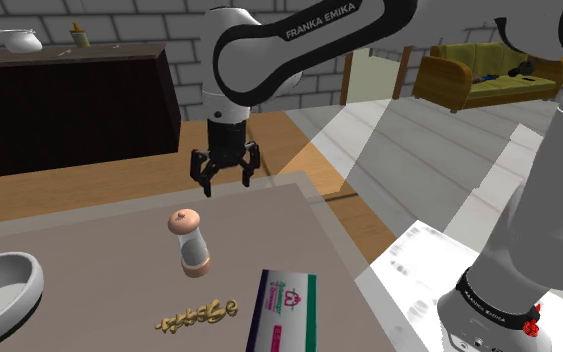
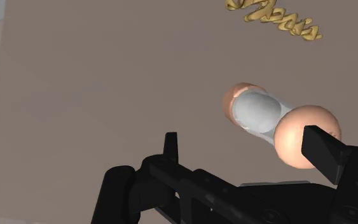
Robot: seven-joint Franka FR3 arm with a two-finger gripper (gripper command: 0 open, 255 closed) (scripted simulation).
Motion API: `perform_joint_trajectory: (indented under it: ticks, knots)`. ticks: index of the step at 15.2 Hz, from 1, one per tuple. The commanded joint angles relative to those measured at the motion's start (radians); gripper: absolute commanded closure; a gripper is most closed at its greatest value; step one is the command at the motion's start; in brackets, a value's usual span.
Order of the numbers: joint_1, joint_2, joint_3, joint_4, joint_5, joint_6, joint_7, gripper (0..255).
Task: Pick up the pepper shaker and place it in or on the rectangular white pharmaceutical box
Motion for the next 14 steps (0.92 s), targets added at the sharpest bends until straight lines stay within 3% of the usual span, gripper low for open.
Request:
perform_joint_trajectory:
  ticks: [1, 8, 14]
  knots:
    - [0.023, 0.08, 0.009, 0.077, -0.039, 0.007, 0.042, 0]
    - [0.129, 0.345, 0.001, 0.381, -0.157, -0.022, 0.15, 0]
    - [0.14, 0.375, -0.005, 0.344, -0.168, 0.044, 0.156, 0]
